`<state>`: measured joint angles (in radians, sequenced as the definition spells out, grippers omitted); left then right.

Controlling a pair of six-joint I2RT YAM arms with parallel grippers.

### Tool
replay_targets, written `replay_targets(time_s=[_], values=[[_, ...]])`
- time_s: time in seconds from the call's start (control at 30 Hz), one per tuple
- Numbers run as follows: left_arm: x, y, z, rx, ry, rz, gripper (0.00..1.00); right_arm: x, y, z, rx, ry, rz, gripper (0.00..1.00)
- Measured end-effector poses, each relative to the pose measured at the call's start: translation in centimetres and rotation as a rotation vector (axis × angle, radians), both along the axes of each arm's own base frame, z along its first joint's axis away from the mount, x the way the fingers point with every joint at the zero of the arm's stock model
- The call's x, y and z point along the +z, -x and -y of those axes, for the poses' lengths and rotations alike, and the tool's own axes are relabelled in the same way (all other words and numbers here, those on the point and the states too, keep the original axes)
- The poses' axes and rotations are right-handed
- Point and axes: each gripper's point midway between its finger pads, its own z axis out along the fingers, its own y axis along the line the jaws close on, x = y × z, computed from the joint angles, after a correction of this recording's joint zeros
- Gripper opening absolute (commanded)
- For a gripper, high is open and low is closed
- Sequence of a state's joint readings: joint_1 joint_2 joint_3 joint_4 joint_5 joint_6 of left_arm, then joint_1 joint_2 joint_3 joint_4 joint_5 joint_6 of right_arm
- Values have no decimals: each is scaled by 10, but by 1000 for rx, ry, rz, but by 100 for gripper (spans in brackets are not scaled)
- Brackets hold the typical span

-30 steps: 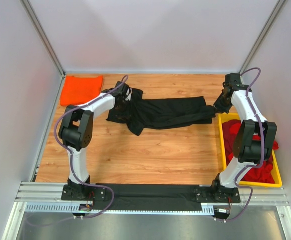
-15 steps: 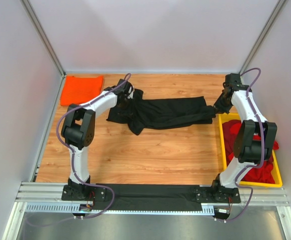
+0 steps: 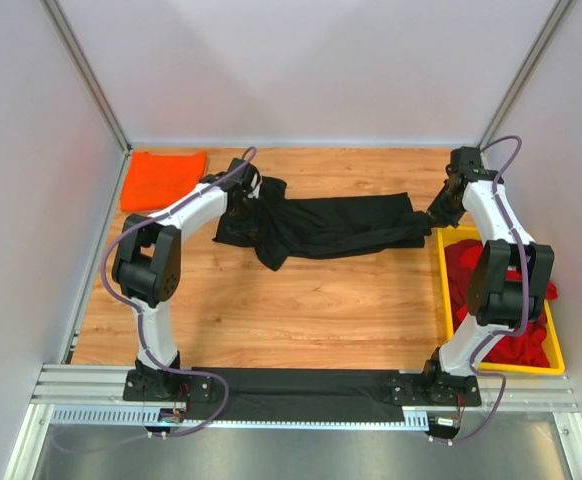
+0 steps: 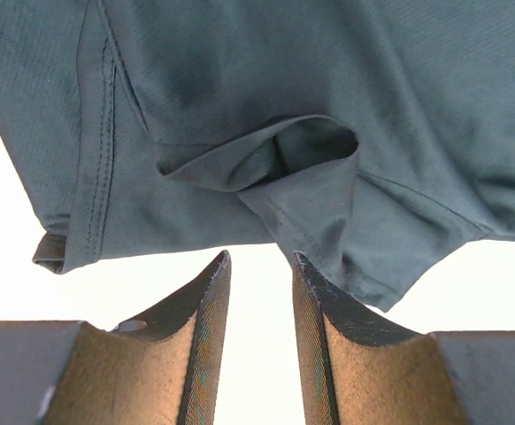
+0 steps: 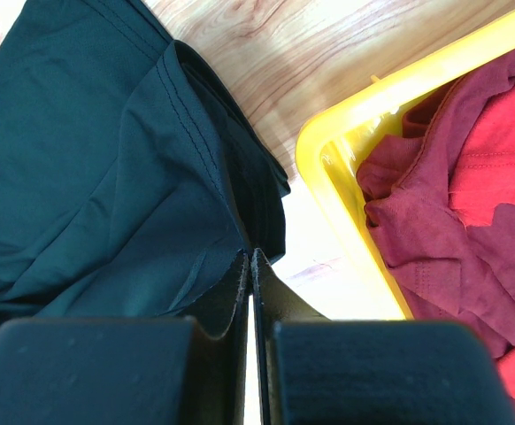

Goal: Fold and stack the t-shirts

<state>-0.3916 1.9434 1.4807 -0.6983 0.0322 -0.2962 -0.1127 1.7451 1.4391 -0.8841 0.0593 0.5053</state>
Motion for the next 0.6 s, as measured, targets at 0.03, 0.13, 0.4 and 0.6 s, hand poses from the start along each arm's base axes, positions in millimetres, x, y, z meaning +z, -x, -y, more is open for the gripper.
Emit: replay_targets(time_s=[0.03,0.13,0.4,0.6], values=[[-1,1,-1,-1,-2,-3,41,0,0,0,1,0,0,0],[-1,0,0,-3,3,0,41,0,0,0,2,0,0,0],[-25,-9,6,-2,-2,-44,39,0,0,0,6,2,-1,0],[-35,-12,6,3,-10,-60,39,1,0,0,6,3,2,0]])
